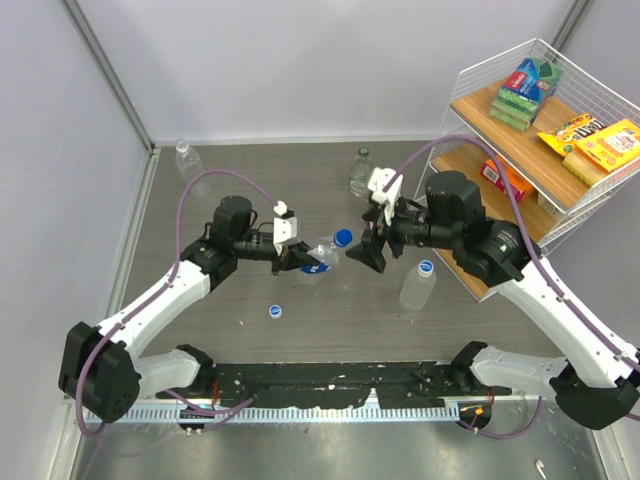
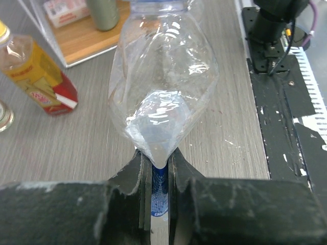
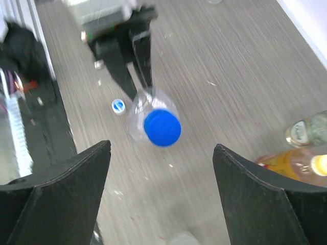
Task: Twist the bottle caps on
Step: Screw the bottle cap onto the plastic bottle.
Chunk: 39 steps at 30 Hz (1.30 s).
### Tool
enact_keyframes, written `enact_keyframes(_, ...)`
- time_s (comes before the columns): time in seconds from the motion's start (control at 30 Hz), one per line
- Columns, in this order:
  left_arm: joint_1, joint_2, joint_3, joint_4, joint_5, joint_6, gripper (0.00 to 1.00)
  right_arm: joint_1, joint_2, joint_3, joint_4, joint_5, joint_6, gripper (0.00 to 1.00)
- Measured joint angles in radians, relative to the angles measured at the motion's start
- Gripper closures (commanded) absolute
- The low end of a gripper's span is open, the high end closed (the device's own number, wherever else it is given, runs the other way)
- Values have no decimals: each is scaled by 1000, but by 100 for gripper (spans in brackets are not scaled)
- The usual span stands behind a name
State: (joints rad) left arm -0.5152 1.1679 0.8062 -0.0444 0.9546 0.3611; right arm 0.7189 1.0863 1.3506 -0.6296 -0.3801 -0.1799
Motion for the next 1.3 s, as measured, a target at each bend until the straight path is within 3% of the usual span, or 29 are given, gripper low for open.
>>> enact_keyframes(0.2,3,28,100,-188,79,178,100,1,-48,-10,-124,-50,-299,14)
enact_keyframes(0.43,4,71,127,-308,104,276,100,1,-44,-8,-166,-169,-439,18)
enact_keyframes(0.77,5,73,127,-335,121,299,100,19,56,31,-185,-223,-467,29)
enact_keyframes(1.2,5,73,127,-303,123,256,100,74,84,36,-194,-136,-440,35)
enact_keyframes(1.3,5,73,127,-290,123,244,100,79,84,36,-193,-126,-431,41)
